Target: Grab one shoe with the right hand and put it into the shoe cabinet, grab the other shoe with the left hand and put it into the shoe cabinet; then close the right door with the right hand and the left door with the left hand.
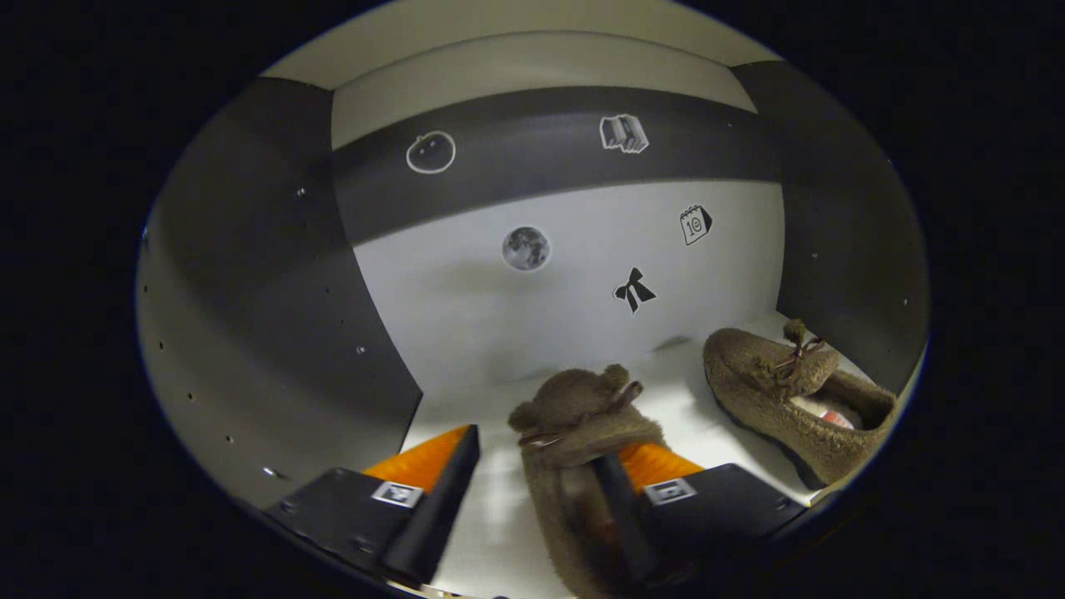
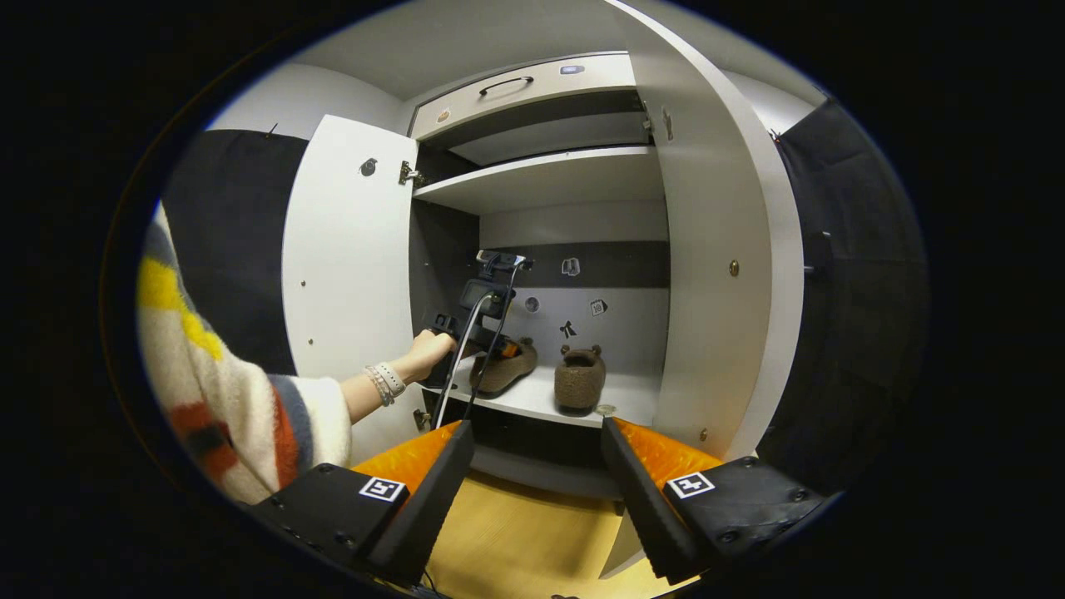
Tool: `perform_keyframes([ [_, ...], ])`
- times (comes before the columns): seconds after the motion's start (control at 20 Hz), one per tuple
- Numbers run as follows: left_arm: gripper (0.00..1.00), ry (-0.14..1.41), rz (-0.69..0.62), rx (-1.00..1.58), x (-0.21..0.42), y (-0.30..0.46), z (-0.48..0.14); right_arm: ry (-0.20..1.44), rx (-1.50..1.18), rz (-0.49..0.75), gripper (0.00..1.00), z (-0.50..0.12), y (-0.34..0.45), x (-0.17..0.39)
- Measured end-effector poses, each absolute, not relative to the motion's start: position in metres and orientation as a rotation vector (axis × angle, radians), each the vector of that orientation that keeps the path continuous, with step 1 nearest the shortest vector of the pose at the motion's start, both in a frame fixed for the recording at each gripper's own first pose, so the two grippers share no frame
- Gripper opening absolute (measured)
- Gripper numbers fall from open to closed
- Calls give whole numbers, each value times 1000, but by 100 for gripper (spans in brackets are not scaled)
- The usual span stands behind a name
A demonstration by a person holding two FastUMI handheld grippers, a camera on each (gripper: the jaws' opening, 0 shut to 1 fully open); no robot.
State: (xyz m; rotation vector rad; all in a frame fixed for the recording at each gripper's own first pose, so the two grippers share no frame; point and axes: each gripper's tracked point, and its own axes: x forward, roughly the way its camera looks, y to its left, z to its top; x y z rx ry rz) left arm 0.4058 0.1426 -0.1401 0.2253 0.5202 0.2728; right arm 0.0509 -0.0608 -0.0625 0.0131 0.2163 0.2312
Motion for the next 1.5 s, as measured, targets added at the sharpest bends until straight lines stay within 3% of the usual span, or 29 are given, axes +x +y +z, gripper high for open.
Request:
perform_keyframes([
  [0.05, 99, 502, 270, 209, 399, 140, -135, 206, 17, 238, 98, -55, -55, 45],
  [0.35, 96, 319, 257, 164, 330, 118, -86, 172, 18, 302, 98, -42, -41, 39],
  [0.7, 100, 77, 121, 92, 203, 27, 5, 72, 12, 349, 98, -4, -48, 10],
  [0.75, 96, 37, 101, 80, 183, 14, 18, 57, 12, 346, 98, 3, -55, 3],
  [0.8, 100, 5, 84, 73, 164, 3, 28, 46, 20, 340, 98, 10, -63, -3],
  [0.85, 98, -26, 79, 69, 147, -5, 37, 33, 32, 325, 94, 18, -73, -9],
  [1.0, 96, -64, 78, 46, 104, -16, 48, 4, 48, 226, 98, 33, -121, -18],
  [1.25, 97, -73, -63, -71, 65, -50, 49, 28, -29, 40, 98, 17, -206, -8],
  [1.5, 97, -102, 17, -44, 35, -27, 68, 54, 22, 54, 98, 7, -225, 27],
])
